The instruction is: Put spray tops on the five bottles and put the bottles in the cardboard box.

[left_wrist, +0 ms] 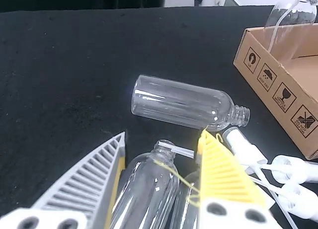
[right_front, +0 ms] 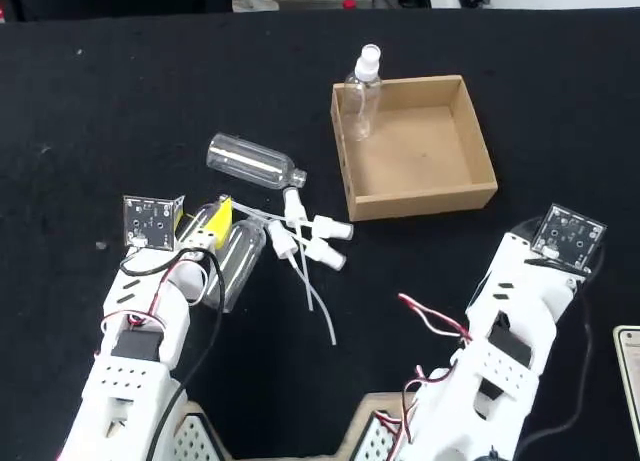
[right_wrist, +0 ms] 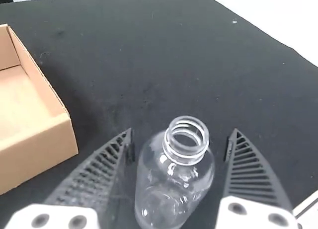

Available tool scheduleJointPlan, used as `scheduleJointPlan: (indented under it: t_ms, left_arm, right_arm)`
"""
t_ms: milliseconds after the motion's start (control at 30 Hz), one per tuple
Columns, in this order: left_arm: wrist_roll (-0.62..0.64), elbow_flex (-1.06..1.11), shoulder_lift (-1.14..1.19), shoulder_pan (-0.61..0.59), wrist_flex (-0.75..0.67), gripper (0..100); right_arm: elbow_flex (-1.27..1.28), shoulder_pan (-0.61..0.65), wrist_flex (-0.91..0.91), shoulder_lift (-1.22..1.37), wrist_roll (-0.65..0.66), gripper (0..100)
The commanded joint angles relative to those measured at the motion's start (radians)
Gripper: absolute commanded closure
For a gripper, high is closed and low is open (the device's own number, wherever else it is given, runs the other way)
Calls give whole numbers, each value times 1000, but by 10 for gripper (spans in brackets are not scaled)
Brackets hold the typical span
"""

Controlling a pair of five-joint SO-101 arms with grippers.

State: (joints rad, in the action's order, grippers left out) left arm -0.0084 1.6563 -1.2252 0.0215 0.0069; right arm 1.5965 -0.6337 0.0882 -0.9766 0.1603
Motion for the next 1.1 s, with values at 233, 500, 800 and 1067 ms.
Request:
scheduleJointPlan:
  t_ms: [233, 500, 800, 1067]
  left_arm:
    - [-6, -10, -8, 13, -20, 770]
    - [-6, -10, -9, 13, -20, 770]
    - [-6, -10, -9, 13, -20, 770]
    - [-8, -10, -11, 13, -21, 770]
  right_arm:
    - [-125, 8, 192, 352, -2, 727]
    - [-105, 15, 250, 361, -5, 727]
    - [-104, 15, 245, 354, -5, 727]
    - [-74, 17, 94, 160, -5, 729]
